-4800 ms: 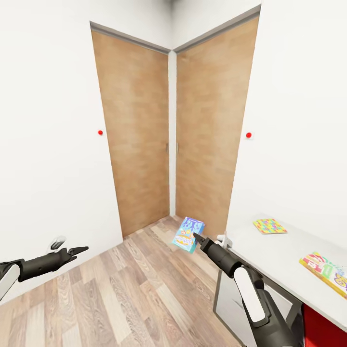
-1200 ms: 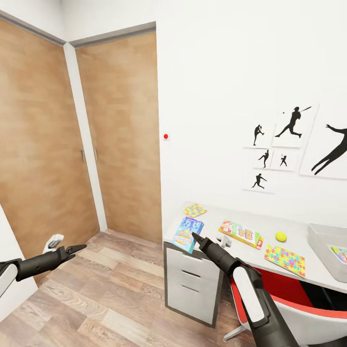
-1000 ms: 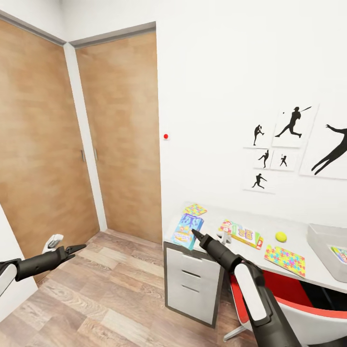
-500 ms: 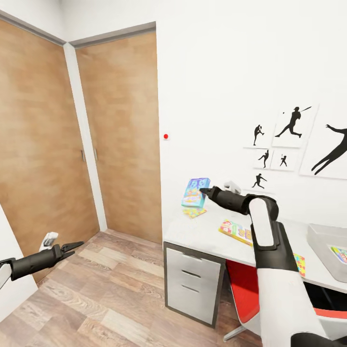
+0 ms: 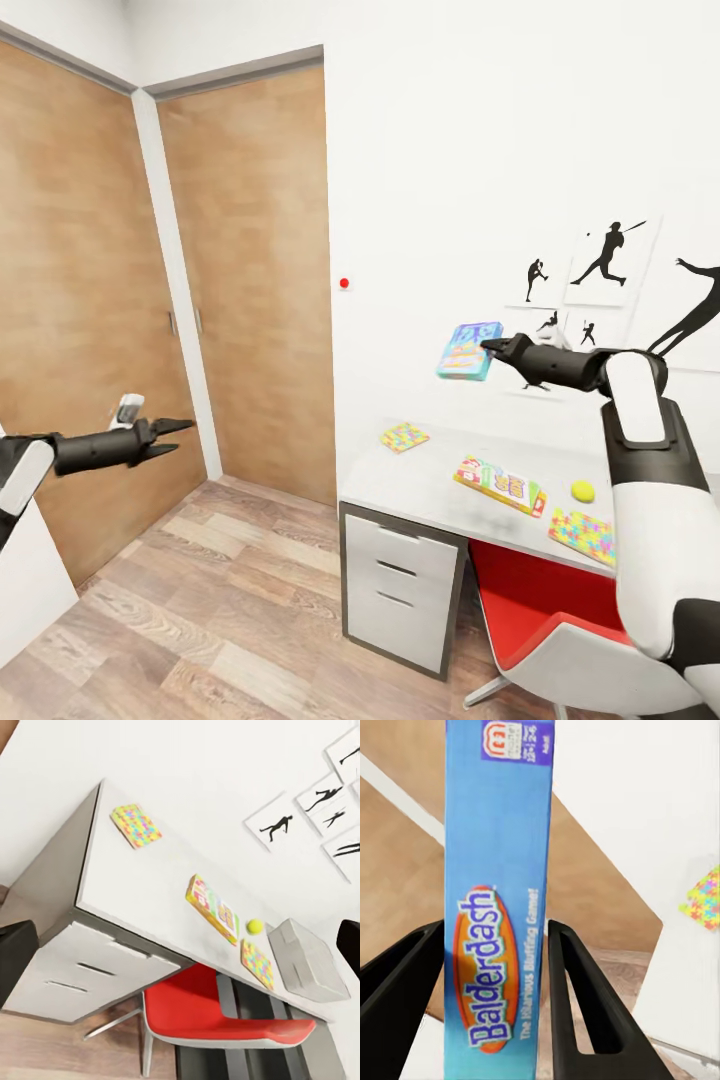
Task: Put all the toys in the child's room - the three board games (two on the bed and one on the table), the two jigsaw puzzles on the table, and the tennis ball on the table - inside the toy box on the table in the child's room.
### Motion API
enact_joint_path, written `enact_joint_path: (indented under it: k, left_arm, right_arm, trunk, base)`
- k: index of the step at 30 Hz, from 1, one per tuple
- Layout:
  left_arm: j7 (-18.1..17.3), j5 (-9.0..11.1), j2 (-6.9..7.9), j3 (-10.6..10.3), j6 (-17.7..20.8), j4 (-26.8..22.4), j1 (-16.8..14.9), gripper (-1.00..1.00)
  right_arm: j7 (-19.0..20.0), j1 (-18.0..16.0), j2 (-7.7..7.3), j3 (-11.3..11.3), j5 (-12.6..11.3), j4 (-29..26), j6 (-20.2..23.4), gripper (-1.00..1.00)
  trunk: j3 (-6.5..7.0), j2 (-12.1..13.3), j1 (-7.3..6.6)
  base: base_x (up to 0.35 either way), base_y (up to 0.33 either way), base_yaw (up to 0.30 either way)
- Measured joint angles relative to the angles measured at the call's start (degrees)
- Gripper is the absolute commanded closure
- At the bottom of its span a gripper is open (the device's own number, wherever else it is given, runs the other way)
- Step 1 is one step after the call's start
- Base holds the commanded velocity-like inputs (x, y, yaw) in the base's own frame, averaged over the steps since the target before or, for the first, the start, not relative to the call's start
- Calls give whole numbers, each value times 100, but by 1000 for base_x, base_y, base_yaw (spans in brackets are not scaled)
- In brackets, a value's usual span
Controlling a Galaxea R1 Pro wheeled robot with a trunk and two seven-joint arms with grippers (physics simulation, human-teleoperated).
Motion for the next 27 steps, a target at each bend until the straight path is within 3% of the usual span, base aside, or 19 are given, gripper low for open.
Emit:
enact_joint_path:
  k: [3,8,10,13,19,27]
  left_arm:
    - [384,-5,-298,-59,140,-12,-257,-100]
    - [625,-2,-612,-106,206,-15,-398,-100]
    - [660,1,-771,-114,217,-16,-483,-100]
    - [675,-3,-893,-117,219,-15,-549,-100]
    - [673,-1,-955,-119,220,-14,-578,-100]
    - [673,1,-989,-119,221,-25,-581,-100]
  right_arm:
    - [-5,-24,-78,56,-368,76,-2,100]
    - [-9,-17,-191,105,-803,136,0,100]
    - [-5,-6,-344,117,-1209,147,-1,100]
    - [-9,-1,-587,156,-1752,155,-2,100]
    - [-13,7,-992,175,-2035,156,1,100]
    - [-10,12,-1379,178,-2087,160,1,100]
  trunk:
    - [-1,0,0]
    - [-1,0,0]
    - [0,-1,0]
    - [-5,-1,0]
    - [-40,-1,0]
    - [-98,2,-1]
  base:
    - [0,0,0]
    - [0,0,0]
    - [0,0,0]
    - [0,0,-47]
    - [0,0,-127]
    - [0,0,-157]
